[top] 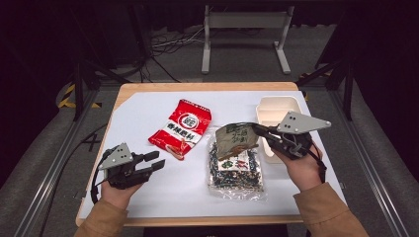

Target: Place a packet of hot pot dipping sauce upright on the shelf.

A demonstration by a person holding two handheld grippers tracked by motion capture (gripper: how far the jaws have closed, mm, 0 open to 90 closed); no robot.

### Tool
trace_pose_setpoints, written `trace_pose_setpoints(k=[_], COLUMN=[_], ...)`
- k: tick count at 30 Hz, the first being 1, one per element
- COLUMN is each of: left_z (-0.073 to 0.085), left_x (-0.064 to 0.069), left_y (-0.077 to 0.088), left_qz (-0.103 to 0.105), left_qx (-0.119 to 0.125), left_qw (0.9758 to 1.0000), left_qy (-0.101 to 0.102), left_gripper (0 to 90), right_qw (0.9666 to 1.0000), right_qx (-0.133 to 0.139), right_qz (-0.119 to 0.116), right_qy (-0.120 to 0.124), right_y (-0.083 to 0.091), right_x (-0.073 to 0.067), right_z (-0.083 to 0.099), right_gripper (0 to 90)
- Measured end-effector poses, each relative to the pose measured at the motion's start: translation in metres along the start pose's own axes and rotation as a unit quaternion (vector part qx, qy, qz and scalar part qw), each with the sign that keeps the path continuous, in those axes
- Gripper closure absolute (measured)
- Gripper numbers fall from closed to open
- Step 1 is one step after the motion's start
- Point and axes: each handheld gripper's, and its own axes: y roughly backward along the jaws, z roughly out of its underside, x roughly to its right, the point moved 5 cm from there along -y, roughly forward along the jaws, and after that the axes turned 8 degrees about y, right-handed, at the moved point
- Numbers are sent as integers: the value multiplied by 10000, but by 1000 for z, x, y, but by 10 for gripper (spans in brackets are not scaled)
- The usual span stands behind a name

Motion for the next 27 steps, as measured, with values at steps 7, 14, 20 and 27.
trace_pose_setpoints(k=[7,14,20,27], left_z=[2,4,5,6], left_x=[-2,-5,-7,-9], left_y=[-1,-2,-2,-3], left_qz=[-35,-109,-159,-189], left_qx=[-57,-152,-168,-219], left_qw=[10000,9997,9996,9995], left_qy=[61,148,151,148], left_gripper=[563,540,515,483], right_qw=[9998,9995,9990,9980], right_qx=[-27,-98,-167,-235], right_qz=[193,299,408,577], right_qy=[20,-6,-52,-78], right_y=[6,8,9,11], right_x=[17,36,51,72], right_z=[-3,-4,-4,-2], right_gripper=[898,898,898,898])
